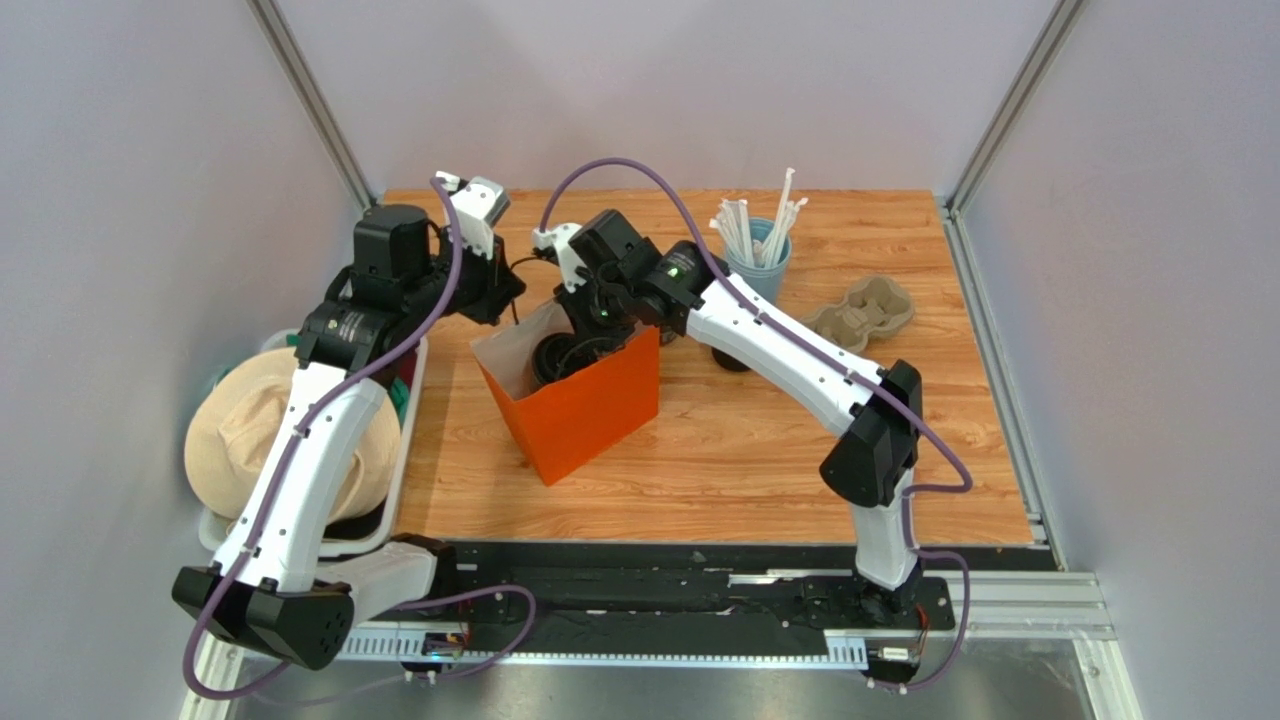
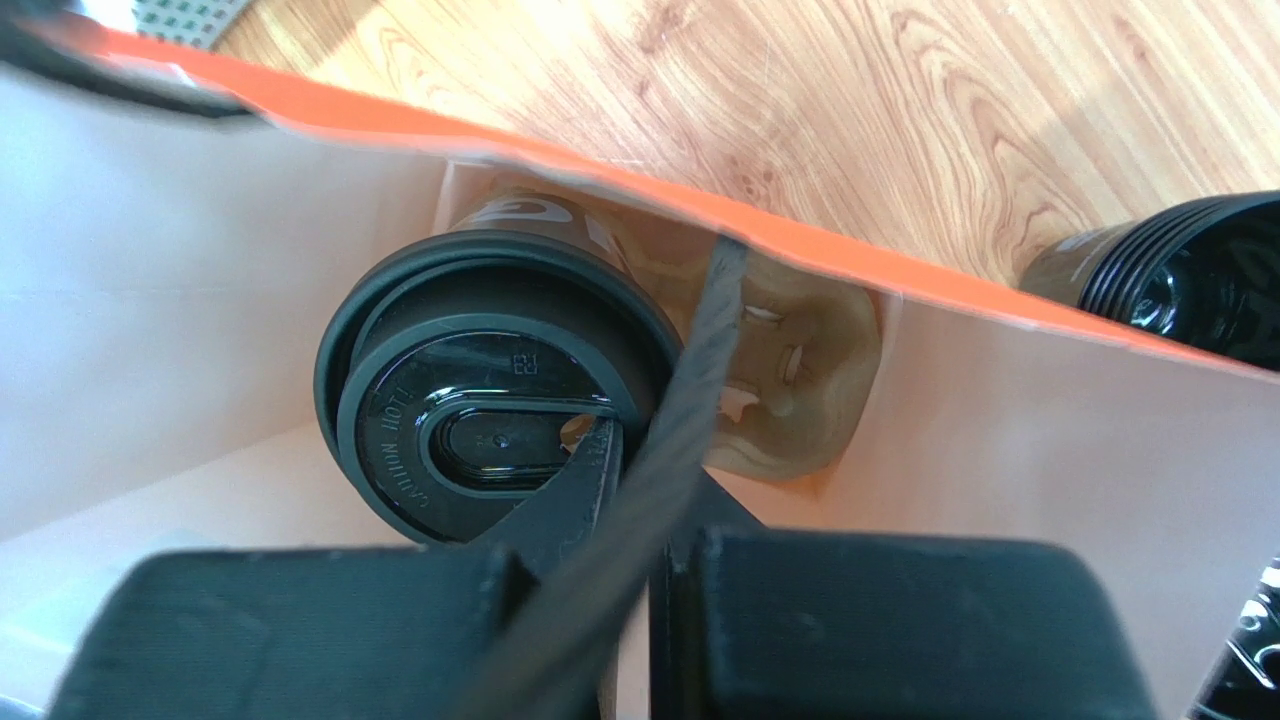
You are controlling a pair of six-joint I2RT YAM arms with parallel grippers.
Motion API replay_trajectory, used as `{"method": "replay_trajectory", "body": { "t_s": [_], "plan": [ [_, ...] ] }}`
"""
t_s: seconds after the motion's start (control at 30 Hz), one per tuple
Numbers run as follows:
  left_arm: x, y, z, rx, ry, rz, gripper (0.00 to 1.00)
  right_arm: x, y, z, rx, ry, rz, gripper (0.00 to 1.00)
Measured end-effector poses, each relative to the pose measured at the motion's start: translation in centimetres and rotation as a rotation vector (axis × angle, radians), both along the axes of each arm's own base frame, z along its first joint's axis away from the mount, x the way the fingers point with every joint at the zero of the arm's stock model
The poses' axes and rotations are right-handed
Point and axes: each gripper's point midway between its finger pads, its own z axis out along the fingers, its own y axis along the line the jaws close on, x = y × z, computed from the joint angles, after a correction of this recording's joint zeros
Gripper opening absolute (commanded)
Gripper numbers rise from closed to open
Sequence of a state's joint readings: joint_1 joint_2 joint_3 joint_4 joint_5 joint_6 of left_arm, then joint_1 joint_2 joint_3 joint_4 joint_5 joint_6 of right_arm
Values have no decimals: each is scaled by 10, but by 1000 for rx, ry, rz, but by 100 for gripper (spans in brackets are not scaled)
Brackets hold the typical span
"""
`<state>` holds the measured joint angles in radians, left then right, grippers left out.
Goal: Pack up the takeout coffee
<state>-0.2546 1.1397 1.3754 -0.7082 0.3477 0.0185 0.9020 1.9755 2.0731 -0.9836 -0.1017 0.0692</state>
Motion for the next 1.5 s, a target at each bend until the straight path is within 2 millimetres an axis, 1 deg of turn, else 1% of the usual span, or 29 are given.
{"method": "replay_trajectory", "body": {
  "t_s": [0.13,0.2,0.4,0.57,0.73,0.87,0.97,1.13,1.3,1.5],
  "plan": [
    [8,7,-2,11,3,64,0,-4,-6,-12,-13,1,7,0],
    [14,10,-6,18,13,87,0,-5,-9,-12,-17,-2,8,0],
    [24,9,-20,27,61,107,0,4,-8,-1,-4,-62,-3,0],
    [25,8,-21,27,66,104,0,12,-6,16,20,-118,-13,0],
    [26,10,-21,28,66,114,0,10,-3,31,59,-140,-1,0],
    [28,13,-23,31,70,142,0,0,4,36,81,-139,34,0],
    [30,15,-26,37,78,160,0,-13,13,30,82,-130,87,0],
    [35,18,-32,49,96,187,0,-33,22,19,68,-100,154,0],
    [35,18,-31,44,98,192,0,-38,26,5,47,-69,179,0],
    [32,17,-21,29,76,183,0,-38,29,-17,10,-24,189,0]
  ]
}}
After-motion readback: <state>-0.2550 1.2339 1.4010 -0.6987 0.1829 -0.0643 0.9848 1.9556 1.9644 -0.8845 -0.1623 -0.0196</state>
